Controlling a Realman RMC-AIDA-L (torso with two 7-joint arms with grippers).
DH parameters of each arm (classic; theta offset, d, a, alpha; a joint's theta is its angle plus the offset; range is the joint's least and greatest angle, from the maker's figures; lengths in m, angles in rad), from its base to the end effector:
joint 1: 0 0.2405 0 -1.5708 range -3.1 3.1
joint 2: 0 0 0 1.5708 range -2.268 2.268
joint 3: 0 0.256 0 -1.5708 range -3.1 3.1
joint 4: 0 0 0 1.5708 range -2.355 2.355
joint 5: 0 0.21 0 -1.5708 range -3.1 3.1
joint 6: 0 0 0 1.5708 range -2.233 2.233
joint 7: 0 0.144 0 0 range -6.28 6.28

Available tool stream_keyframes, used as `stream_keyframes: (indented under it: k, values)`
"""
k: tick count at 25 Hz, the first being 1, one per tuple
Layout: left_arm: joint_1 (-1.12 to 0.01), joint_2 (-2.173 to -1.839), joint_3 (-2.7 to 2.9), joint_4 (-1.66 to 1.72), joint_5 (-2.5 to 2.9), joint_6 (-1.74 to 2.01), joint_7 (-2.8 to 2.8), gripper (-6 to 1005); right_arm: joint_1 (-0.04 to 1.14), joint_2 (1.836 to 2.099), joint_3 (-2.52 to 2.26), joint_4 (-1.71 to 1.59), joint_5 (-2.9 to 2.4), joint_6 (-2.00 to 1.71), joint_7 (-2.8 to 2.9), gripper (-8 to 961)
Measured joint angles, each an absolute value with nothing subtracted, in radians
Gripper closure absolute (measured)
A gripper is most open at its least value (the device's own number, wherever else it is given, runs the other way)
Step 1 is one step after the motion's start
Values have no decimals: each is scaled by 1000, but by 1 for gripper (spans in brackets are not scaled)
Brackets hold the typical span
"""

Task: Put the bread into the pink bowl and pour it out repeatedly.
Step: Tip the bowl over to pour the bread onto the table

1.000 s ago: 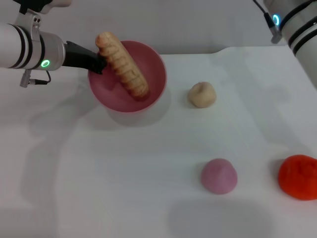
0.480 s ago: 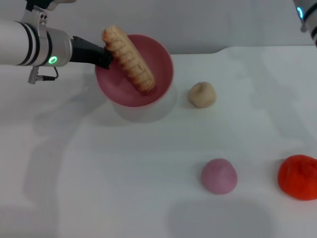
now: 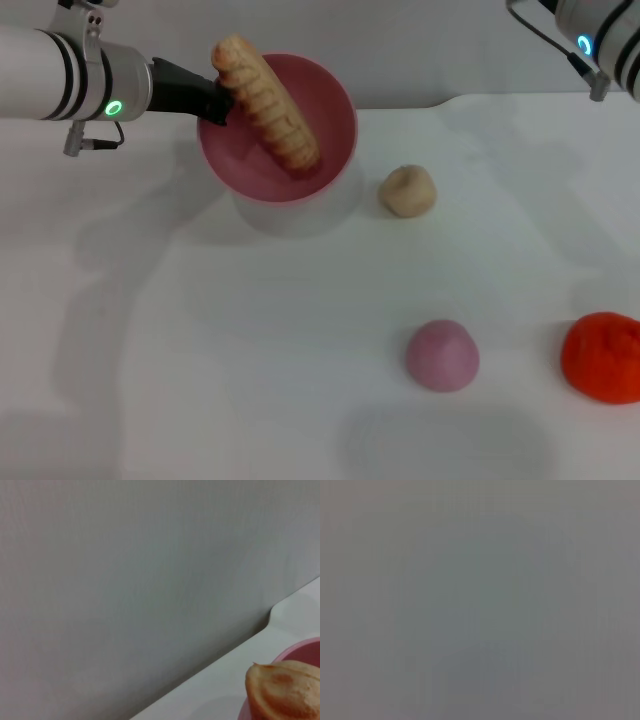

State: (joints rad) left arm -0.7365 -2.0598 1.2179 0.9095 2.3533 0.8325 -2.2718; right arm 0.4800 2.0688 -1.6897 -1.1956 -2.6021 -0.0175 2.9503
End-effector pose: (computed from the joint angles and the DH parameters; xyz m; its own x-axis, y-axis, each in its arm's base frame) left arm -0.1872 0.4534 0.0011 0.8327 0.4892 0.2592 0.5360 -0.5949 -0.5990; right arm 0.1345 0.4377 0.0199 0.7351 -0.0664 -0.6747 -0.6544 -0.3299 -0.6804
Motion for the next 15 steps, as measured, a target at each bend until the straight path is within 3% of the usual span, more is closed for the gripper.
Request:
stream_keyframes:
  k: [8, 15]
  values:
    - [-738, -2060, 1218, 904, 2353, 820, -2272, 959, 537, 2066, -1512, -1359, -2555, -540, 2787, 320]
    - [-735, -2060, 1218, 900, 2353, 812, -2260, 959, 552, 2066, -1255, -1409, -1990, -984, 2304, 320]
